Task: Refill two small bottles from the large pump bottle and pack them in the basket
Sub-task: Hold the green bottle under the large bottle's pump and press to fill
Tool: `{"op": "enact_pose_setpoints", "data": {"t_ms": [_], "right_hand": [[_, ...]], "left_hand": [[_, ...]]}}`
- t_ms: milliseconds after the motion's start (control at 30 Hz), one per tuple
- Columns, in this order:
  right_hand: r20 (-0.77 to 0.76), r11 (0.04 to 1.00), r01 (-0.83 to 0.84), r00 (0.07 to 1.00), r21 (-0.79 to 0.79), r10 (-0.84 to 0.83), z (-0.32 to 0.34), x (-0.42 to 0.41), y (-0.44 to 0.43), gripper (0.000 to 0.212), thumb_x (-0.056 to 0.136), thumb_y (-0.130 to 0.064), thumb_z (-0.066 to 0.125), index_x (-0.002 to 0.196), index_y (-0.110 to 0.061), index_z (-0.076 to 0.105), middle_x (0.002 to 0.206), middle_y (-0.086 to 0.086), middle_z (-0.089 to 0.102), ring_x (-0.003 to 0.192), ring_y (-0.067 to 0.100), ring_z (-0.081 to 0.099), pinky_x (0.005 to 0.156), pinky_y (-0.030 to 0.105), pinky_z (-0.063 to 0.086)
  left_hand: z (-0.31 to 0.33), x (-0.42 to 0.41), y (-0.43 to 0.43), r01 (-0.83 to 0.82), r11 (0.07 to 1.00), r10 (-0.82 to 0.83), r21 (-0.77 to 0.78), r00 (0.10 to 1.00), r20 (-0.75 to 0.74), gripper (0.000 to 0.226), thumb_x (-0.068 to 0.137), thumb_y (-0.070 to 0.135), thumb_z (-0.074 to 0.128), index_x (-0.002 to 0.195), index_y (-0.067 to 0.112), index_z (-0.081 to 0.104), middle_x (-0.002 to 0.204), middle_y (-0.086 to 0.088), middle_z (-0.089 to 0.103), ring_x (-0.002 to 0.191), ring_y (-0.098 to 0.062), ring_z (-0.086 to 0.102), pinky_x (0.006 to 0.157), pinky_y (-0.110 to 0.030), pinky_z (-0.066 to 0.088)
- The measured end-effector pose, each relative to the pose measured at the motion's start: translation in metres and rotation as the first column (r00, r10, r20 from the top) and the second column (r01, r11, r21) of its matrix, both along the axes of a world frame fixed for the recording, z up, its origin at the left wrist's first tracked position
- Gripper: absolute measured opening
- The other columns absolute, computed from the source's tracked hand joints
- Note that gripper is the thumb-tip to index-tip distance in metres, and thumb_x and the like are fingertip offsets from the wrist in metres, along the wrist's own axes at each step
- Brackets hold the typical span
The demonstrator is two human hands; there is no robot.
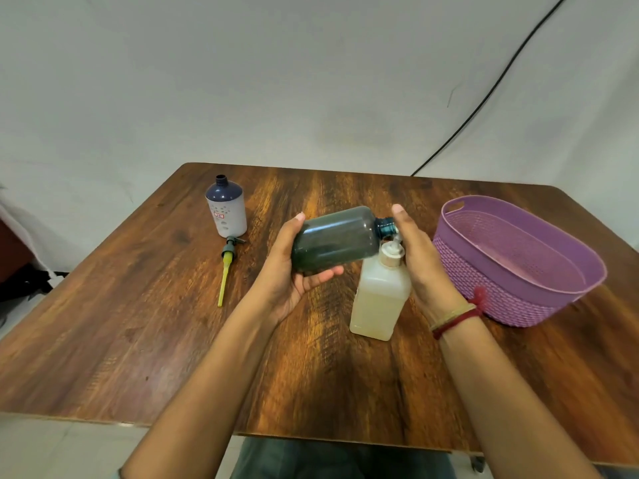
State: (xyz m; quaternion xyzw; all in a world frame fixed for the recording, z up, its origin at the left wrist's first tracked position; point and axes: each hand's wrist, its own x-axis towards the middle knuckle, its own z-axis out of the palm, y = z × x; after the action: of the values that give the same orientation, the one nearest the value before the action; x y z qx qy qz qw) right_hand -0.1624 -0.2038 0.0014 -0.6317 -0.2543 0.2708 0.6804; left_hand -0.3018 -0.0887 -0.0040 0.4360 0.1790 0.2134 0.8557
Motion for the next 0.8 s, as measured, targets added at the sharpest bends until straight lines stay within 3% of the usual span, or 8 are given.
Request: {"op": "enact_pose_setpoints", "data": {"t_ms": [67,133,200,267,333,467,633,800], "right_hand": [[0.073,1.0,0.02,0.997,0.003,-0.02,-0.002,0.0,0.002,0.038,0.099,-0.042,0.034,0.099,-0.018,0.064,0.093,-0.002,0.068,0.077,0.005,0.065,0.063,0.02,0.051],[0.188,0.999,0.05,0.981,-0.008,-0.048,-0.005,0.002,0.003,0.034,0.101,-0.034,0.031,0.125,-0.027,0.054,0.126,-0.006,0.052,0.104,0.005,0.054,0.077,0.022,0.047],[0.212,0.998,0.054,0.976,-0.008,-0.051,-0.007,0.003,0.002,0.035,0.102,-0.029,0.032,0.135,-0.034,0.043,0.134,-0.006,0.04,0.117,0.011,0.047,0.091,0.029,0.046],[0.214,0.999,0.026,0.977,-0.018,-0.022,-0.007,0.005,0.0,0.035,0.101,-0.029,0.033,0.133,-0.037,0.044,0.138,-0.004,0.04,0.117,0.013,0.048,0.092,0.033,0.047],[0.217,0.999,-0.011,0.976,-0.044,0.02,-0.003,0.005,-0.001,0.033,0.101,-0.033,0.034,0.127,-0.03,0.053,0.131,-0.003,0.05,0.105,0.008,0.055,0.079,0.025,0.05],[0.031,0.999,-0.042,0.999,0.016,0.042,-0.001,0.002,-0.002,0.045,0.093,-0.048,0.039,0.103,-0.01,0.062,0.086,0.004,0.067,0.068,0.01,0.065,0.058,0.02,0.054],[0.197,1.0,0.001,0.98,0.005,-0.002,-0.005,0.005,-0.002,0.033,0.096,-0.046,0.038,0.124,-0.038,0.053,0.134,-0.007,0.044,0.118,0.016,0.051,0.095,0.041,0.048],[0.244,0.999,-0.029,0.969,-0.034,0.036,-0.003,0.005,-0.004,0.03,0.101,-0.032,0.035,0.122,-0.035,0.055,0.132,-0.006,0.048,0.115,0.016,0.052,0.092,0.036,0.048]], "left_hand": [[-0.002,0.001,-0.001,-0.01,1.0,0.01,-0.006,1.0,-0.008,0.054,0.087,0.047,0.05,0.125,0.009,0.053,0.112,-0.027,0.063,0.06,-0.021,0.069,0.046,-0.019,0.055],[-0.004,0.002,-0.001,-0.025,1.0,0.024,-0.006,0.999,-0.021,0.055,0.086,0.048,0.051,0.125,0.009,0.053,0.109,-0.025,0.064,0.059,-0.02,0.069,0.044,-0.019,0.054],[-0.006,0.002,-0.001,-0.036,0.999,0.036,0.003,0.999,-0.027,0.058,0.081,0.049,0.053,0.123,0.009,0.054,0.106,-0.023,0.065,0.058,-0.02,0.068,0.043,-0.018,0.053],[-0.005,0.002,-0.001,-0.036,0.999,0.036,0.016,0.999,-0.03,0.057,0.08,0.049,0.054,0.121,0.01,0.055,0.104,-0.023,0.066,0.057,-0.019,0.067,0.043,-0.018,0.053],[-0.003,0.001,0.0,-0.032,0.999,0.033,0.03,0.999,-0.039,0.054,0.084,0.05,0.052,0.12,0.01,0.055,0.104,-0.024,0.067,0.056,-0.019,0.067,0.043,-0.018,0.053],[0.002,0.002,0.002,-0.045,0.994,0.054,0.095,0.994,-0.094,0.048,0.092,0.051,0.045,0.115,0.011,0.058,0.095,-0.019,0.069,0.053,-0.015,0.062,0.04,-0.016,0.05],[0.003,0.005,-0.002,-0.091,0.987,0.113,0.133,0.98,-0.167,0.046,0.092,0.051,0.044,0.111,0.01,0.058,0.079,-0.007,0.068,0.043,-0.011,0.053,0.034,-0.013,0.04],[0.005,0.004,-0.002,-0.102,0.983,0.129,0.152,0.974,-0.186,0.047,0.091,0.051,0.045,0.111,0.01,0.057,0.08,-0.007,0.065,0.043,-0.01,0.052,0.035,-0.013,0.041]]}}
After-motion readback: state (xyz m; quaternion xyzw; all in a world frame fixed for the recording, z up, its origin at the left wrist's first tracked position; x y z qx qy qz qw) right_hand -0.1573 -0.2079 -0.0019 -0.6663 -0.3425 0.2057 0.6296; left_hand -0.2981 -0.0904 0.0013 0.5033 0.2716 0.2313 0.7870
